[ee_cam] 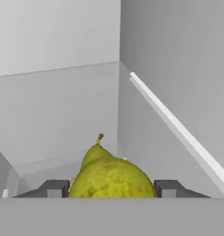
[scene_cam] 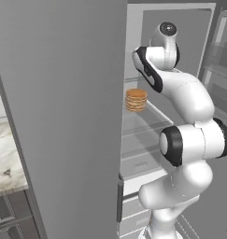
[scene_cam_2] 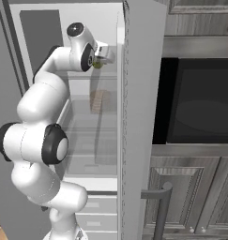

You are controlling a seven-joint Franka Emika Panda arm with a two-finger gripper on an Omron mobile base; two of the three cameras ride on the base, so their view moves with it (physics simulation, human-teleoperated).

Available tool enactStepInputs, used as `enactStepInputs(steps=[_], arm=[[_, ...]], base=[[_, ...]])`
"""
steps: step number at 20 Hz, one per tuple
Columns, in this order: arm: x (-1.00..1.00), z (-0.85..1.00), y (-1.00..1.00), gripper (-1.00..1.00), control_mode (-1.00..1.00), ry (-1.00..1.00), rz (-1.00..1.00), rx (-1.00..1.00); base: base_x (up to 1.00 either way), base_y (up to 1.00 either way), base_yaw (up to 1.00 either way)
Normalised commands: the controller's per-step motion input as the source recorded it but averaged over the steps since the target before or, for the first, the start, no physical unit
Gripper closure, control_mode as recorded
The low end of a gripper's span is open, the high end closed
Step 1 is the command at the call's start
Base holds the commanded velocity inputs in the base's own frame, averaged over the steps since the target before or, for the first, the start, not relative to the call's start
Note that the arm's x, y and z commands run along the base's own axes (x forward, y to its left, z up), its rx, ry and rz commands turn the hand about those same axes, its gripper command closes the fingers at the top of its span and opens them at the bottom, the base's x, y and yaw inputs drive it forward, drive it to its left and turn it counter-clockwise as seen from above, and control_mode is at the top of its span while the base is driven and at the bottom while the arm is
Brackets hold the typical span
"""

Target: Pick up the tangerine and pear from the fridge and place one fruit on each plate on the dining counter.

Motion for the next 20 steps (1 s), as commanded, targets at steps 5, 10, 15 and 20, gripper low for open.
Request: enactStepInputs(steps=[5,10,15,20], arm=[[-0.03,0.0,-0.01,1.0,-1.0,-0.02,0.0,0.0],[-0.23,0.06,0.12,1.0,-1.0,-0.22,0.0,-0.05],[-0.9,0.25,0.0,1.0,-1.0,-0.18,0.0,-0.02],[-1.0,0.3,0.08,1.0,-1.0,-0.13,0.0,0.0]], base=[[0.0,0.0,0.0],[0.0,0.0,0.0],[0.0,0.0,0.0],[0.0,0.0,0.0]])
